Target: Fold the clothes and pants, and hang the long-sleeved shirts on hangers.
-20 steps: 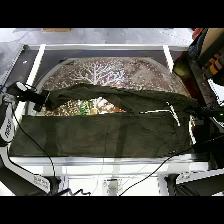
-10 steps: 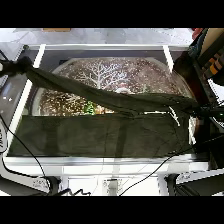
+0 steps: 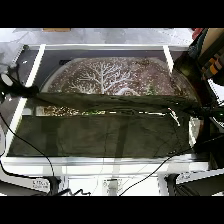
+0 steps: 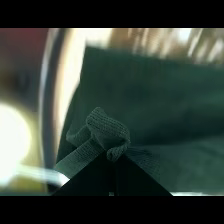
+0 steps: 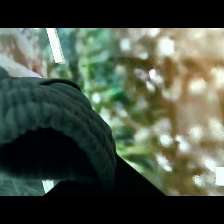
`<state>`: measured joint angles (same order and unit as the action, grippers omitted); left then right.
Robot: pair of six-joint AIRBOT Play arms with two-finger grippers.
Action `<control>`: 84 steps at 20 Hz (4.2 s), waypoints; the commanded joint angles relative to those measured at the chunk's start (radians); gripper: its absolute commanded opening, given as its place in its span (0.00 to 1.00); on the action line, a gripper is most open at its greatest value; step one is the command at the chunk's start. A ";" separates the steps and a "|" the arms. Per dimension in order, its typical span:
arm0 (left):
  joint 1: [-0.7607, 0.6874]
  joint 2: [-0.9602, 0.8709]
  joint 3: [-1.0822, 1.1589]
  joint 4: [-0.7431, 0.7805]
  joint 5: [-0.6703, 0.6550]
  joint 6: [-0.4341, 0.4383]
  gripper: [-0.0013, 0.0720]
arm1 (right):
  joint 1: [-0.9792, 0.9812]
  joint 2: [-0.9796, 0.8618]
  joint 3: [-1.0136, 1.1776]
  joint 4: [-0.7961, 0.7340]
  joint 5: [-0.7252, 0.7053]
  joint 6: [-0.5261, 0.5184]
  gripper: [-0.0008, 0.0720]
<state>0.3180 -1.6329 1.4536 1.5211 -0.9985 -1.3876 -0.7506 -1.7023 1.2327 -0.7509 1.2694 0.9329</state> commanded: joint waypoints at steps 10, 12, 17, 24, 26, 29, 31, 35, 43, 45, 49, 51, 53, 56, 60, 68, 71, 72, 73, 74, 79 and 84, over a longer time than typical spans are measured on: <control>0.037 0.005 -0.141 0.224 -0.131 -0.267 0.97 | 0.000 0.000 0.001 -0.008 0.013 0.001 0.06; 0.037 0.008 -0.141 0.211 -0.128 -0.321 0.96 | 0.000 0.000 0.001 -0.009 0.013 0.001 0.06; 0.038 0.008 -0.141 0.194 -0.128 -0.579 0.96 | 0.000 0.000 0.001 -0.009 0.009 0.000 0.07; 0.040 0.007 -0.141 0.090 -0.089 -0.893 0.96 | 0.000 0.000 0.001 -0.010 -0.005 0.000 0.06; 0.040 0.007 -0.141 0.090 -0.074 -0.949 0.96 | 0.000 0.000 0.001 -0.011 -0.005 0.000 0.06; 0.042 0.007 -0.142 0.090 -0.083 -0.955 0.66 | 0.000 0.000 0.001 -0.014 -0.006 0.000 0.06; 0.042 0.006 -0.142 0.091 -0.083 -0.954 0.22 | 0.000 0.000 0.001 -0.014 -0.006 0.000 0.06; 0.040 0.008 -0.076 -0.013 0.164 -0.727 0.04 | 0.002 0.000 0.001 0.011 -0.005 0.000 0.06; 0.030 0.082 0.240 -0.155 0.414 -0.091 0.04 | 0.002 0.000 0.001 0.195 -0.039 0.000 0.06; 0.046 0.079 0.216 0.008 0.240 -0.089 0.04 | 0.003 0.000 0.001 0.199 -0.048 0.000 0.06; 0.103 0.077 -0.061 0.042 0.241 -0.089 0.04 | 0.027 0.000 0.001 0.203 -0.066 0.000 0.06; 0.116 0.077 -0.202 0.041 0.294 -0.093 0.04 | 0.048 0.000 0.001 0.203 -0.091 0.000 0.06; 0.121 0.071 -0.297 0.042 0.315 -0.093 0.04 | 0.069 0.000 0.001 0.203 -0.147 0.000 0.06; 0.129 0.058 -0.338 0.043 0.328 -0.093 0.04 | 0.094 0.000 0.001 0.203 -0.232 0.002 0.06; 0.150 0.055 -0.338 0.046 0.333 -0.093 0.04 | 0.101 0.000 0.001 0.201 -0.338 0.074 0.06; 0.143 0.074 -0.337 0.038 0.408 -0.109 0.79 | 0.124 0.000 0.002 0.031 -0.383 0.192 0.10; 0.143 0.114 -0.336 0.038 0.460 -0.119 0.79 | 0.126 0.000 0.002 0.032 -0.378 0.192 0.66; 0.143 0.130 -0.336 0.038 0.478 -0.119 0.79 | 0.126 0.000 0.002 0.032 -0.378 0.192 0.67; 0.143 0.145 -0.336 0.038 0.496 -0.120 0.79 | 0.126 0.000 0.002 0.032 -0.378 0.192 0.67; 0.143 0.161 -0.336 0.038 0.512 -0.120 0.79 | 0.126 0.000 0.002 0.032 -0.381 0.192 0.67; 0.140 0.173 -0.337 -0.046 0.523 -0.229 0.79 | 0.126 0.000 0.002 0.013 -0.393 0.193 0.67; 0.121 0.172 -0.336 -0.071 0.518 -0.229 0.79 | 0.106 0.000 0.002 -0.217 -0.381 0.339 0.67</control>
<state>0.4480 -1.4624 1.1172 1.4757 -0.4793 -1.6028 -0.6319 -1.7023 1.2339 -0.8459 0.8806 1.1923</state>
